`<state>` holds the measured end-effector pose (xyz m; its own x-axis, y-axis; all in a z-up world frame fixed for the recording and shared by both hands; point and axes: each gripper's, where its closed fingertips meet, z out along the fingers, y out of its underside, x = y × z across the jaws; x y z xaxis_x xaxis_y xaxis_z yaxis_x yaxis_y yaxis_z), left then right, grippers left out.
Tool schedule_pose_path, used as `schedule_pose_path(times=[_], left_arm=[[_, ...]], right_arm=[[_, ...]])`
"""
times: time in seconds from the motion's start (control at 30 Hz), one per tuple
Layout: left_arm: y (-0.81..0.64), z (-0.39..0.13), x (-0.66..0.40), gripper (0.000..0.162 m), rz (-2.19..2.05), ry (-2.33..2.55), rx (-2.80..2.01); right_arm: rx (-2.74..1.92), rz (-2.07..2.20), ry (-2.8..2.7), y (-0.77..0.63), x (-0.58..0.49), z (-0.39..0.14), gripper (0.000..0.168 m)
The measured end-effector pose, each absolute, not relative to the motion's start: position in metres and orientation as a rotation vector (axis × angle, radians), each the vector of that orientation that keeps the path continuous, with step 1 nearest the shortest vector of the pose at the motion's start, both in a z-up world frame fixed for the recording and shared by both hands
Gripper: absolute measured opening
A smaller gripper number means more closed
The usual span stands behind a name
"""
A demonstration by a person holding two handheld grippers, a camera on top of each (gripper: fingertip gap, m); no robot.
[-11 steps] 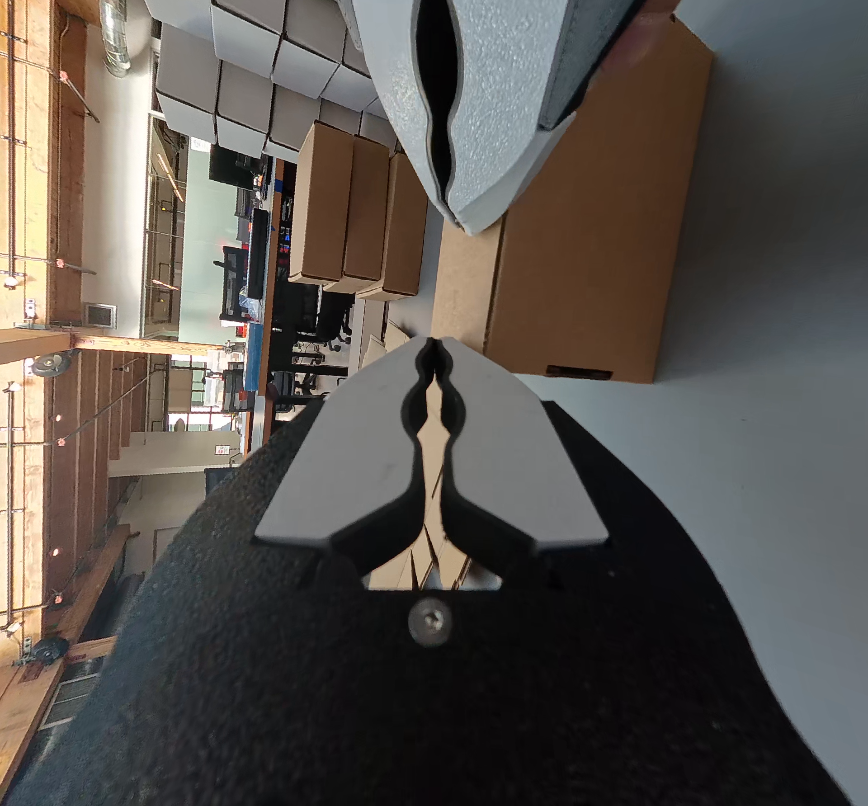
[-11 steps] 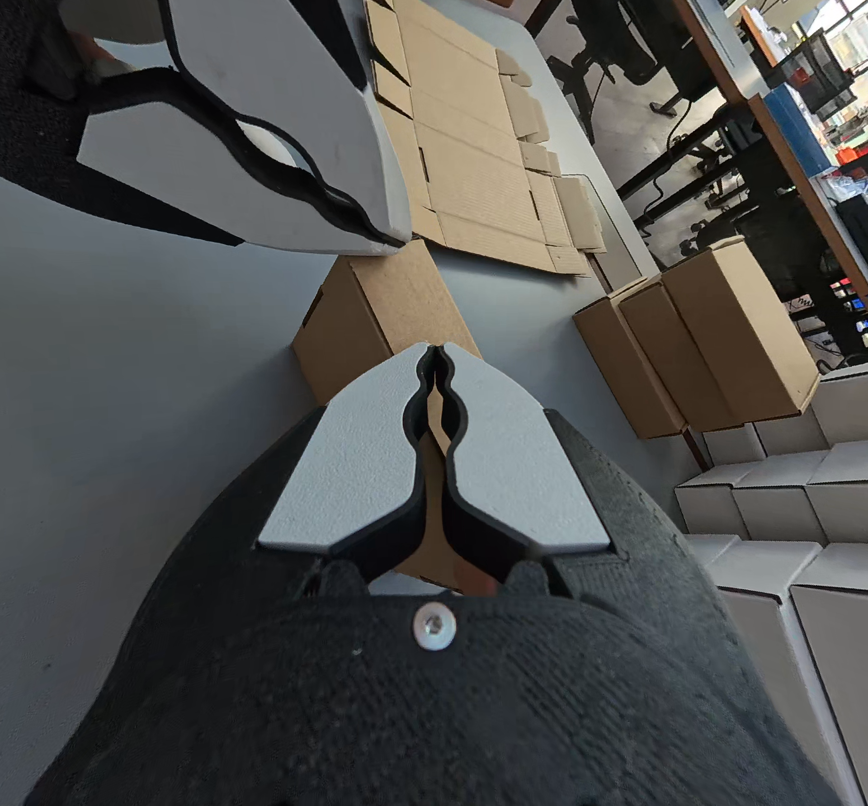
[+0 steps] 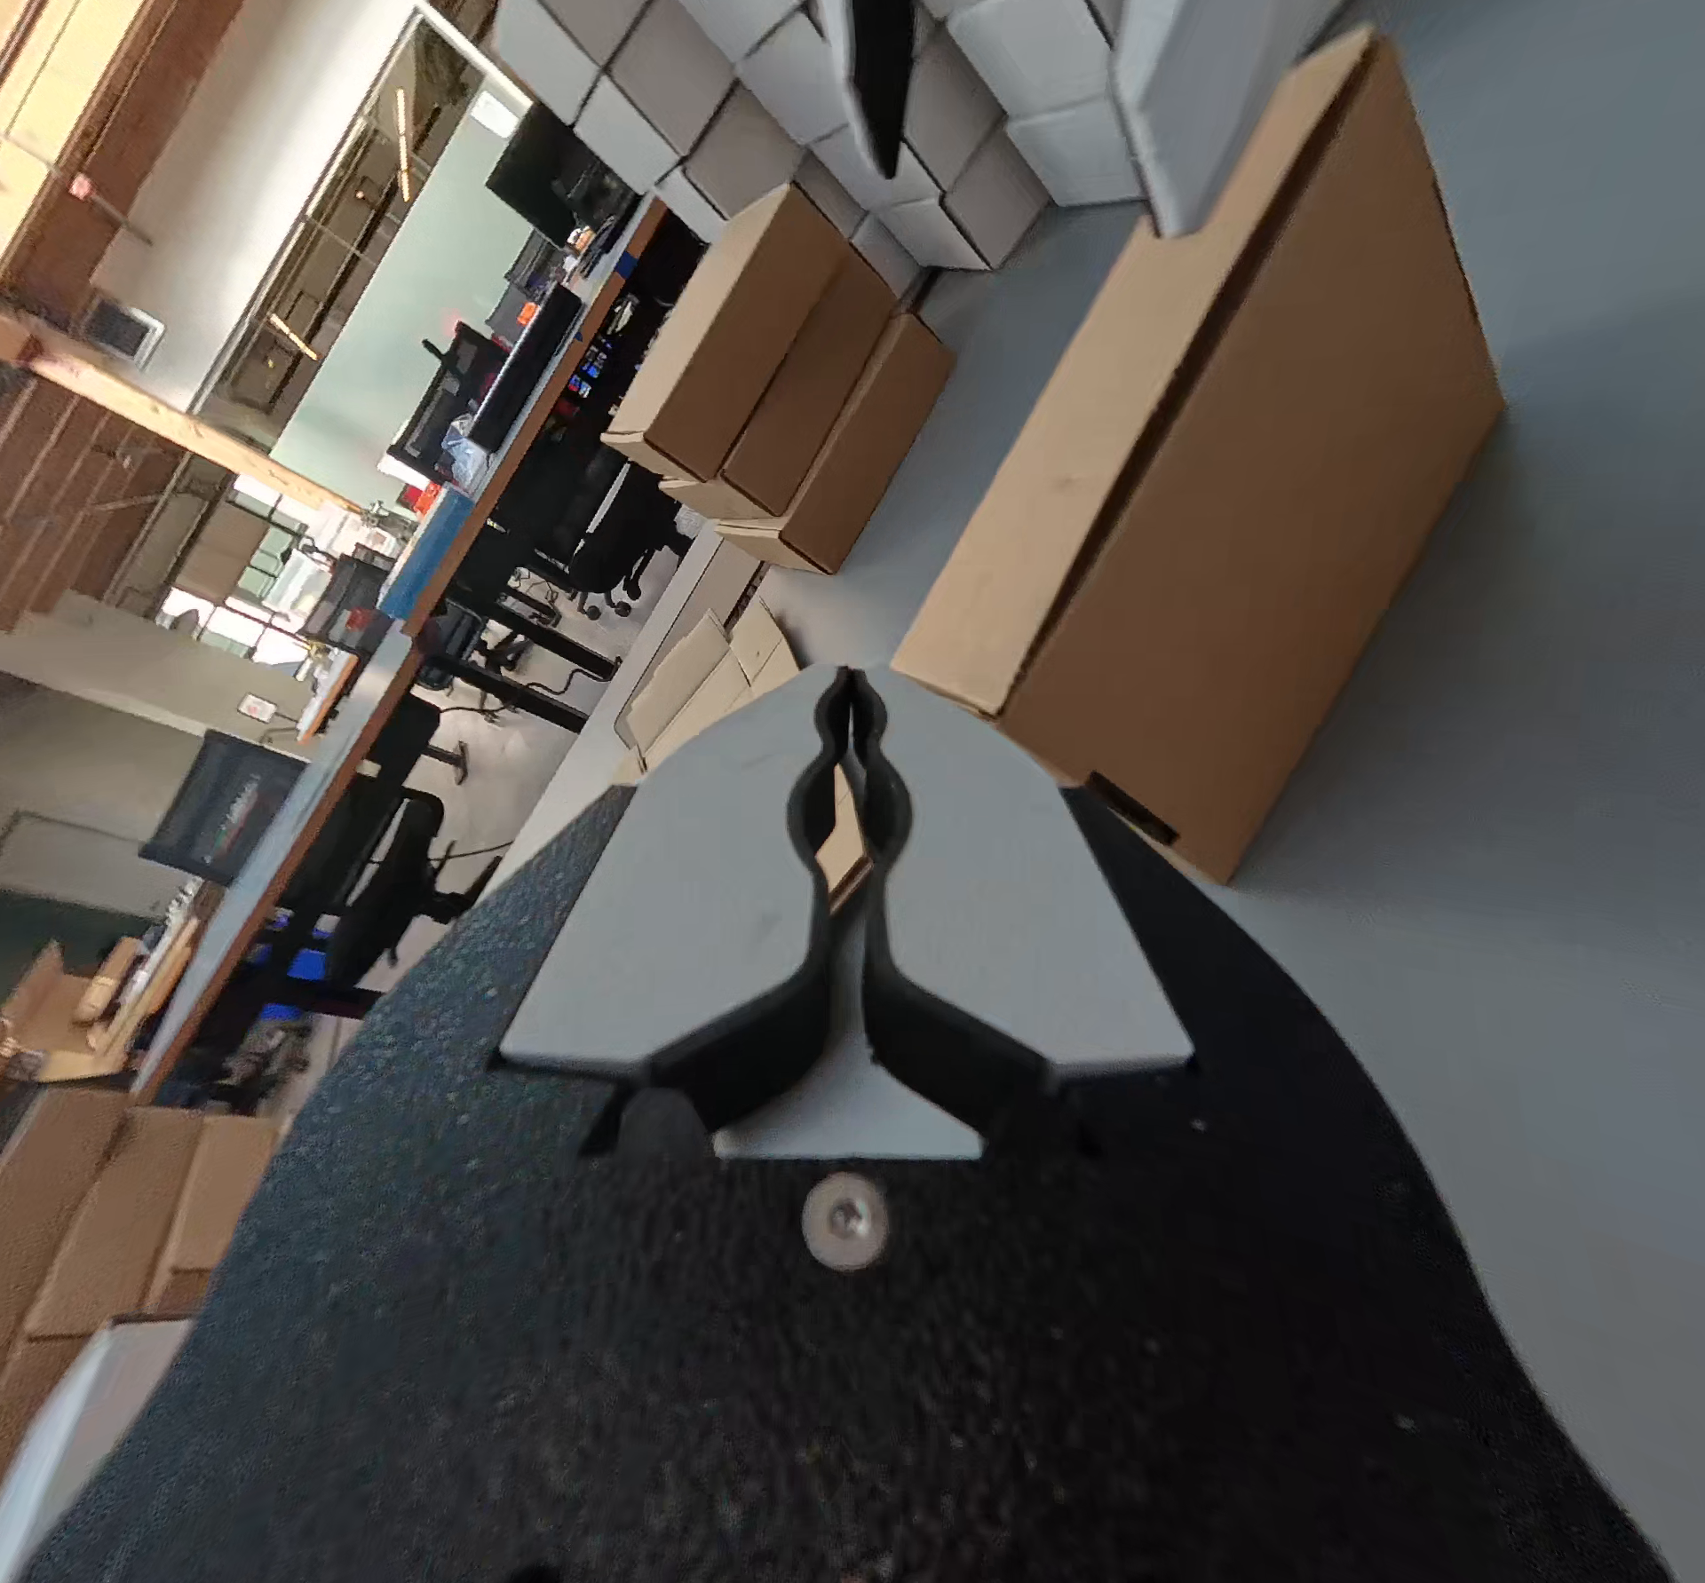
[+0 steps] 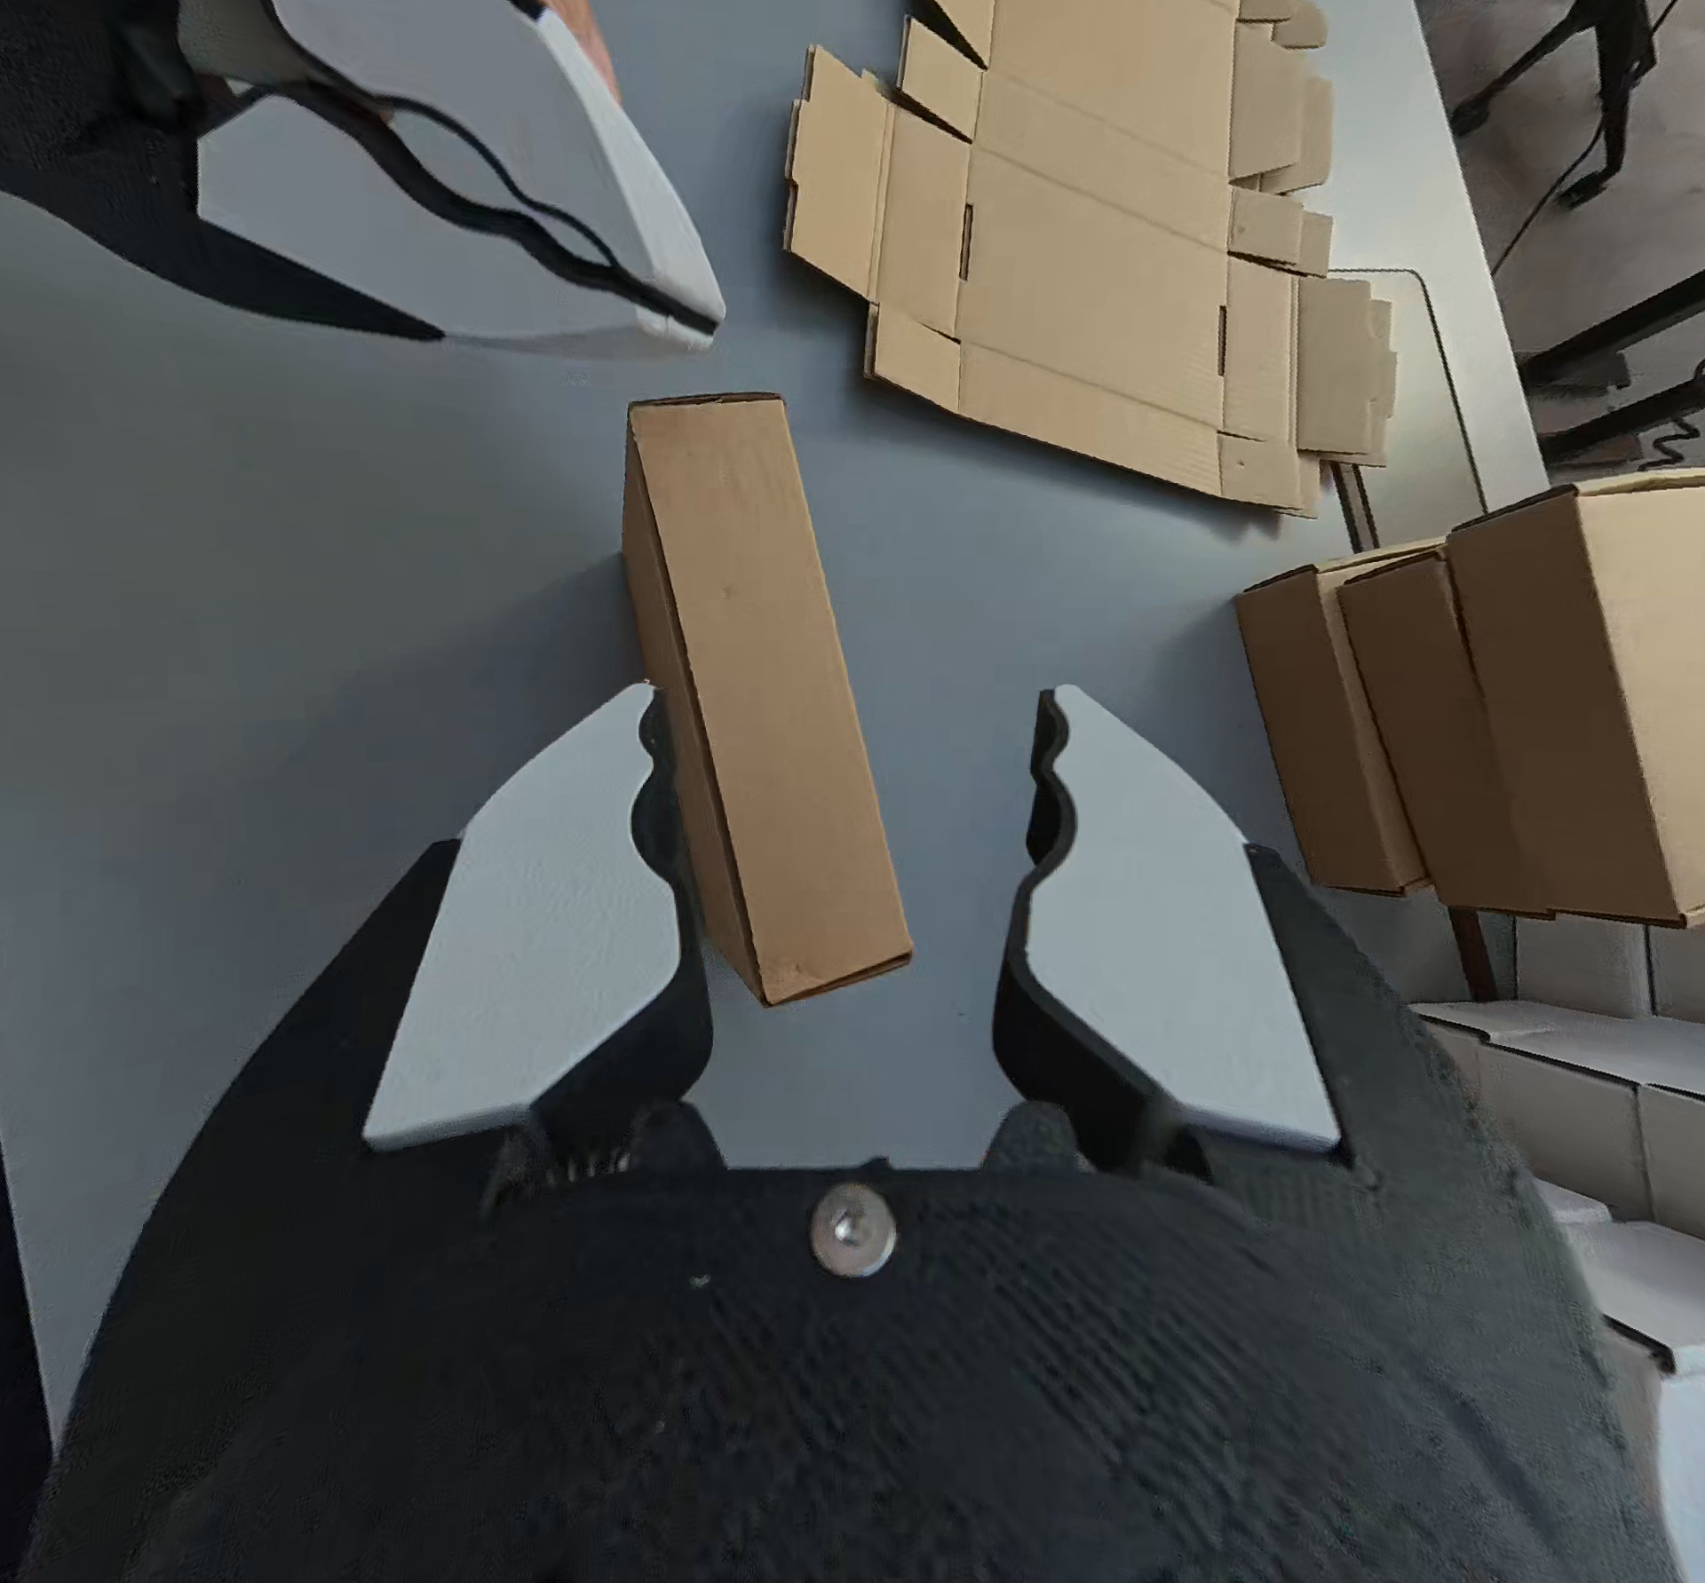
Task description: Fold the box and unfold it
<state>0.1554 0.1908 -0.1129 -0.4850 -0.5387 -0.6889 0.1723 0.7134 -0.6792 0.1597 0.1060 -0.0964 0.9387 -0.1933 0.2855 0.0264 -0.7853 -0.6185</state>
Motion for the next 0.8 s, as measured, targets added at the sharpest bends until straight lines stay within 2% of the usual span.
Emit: schedule_pose_path(times=[0.03, 0.07, 0.1, 0.23, 0.33, 0.47, 0.6, 0.8], left_arm=[[0.195, -0.103, 0.156, 0.0, -0.982, 1.867, -0.389], [0.198, -0.094, 0.156, 0.007, -1.095, 1.842, -0.478], [0.203, -0.084, 0.156, 0.023, -1.197, 1.814, -0.556], [0.218, -0.057, 0.152, 0.04, -1.446, 1.731, -0.769], [0.225, -0.057, 0.149, 0.052, -1.537, 1.724, -0.89], [0.235, -0.063, 0.151, 0.052, -1.536, 1.727, -0.945], [0.24, -0.069, 0.151, 0.051, -1.513, 1.748, -0.941], [0.238, -0.077, 0.15, 0.048, -1.443, 1.795, -0.913]], right_arm=[[-2.473, -0.392, 0.088, 0.103, 0.16, -0.094, 0.086], [-2.513, -0.312, 0.058, 0.102, 0.158, -0.094, 0.09], [-2.54, -0.227, 0.036, 0.103, 0.155, -0.094, 0.088], [-2.64, 0.073, -0.025, 0.112, 0.147, -0.108, 0.086], [-2.717, 0.121, -0.05, 0.119, 0.15, -0.125, 0.085], [-2.781, 0.104, -0.096, 0.129, 0.147, -0.138, 0.074], [-2.845, 0.033, -0.119, 0.129, 0.15, -0.148, 0.045], [-2.84, -0.065, -0.205, 0.123, 0.144, -0.14, 0.045]])
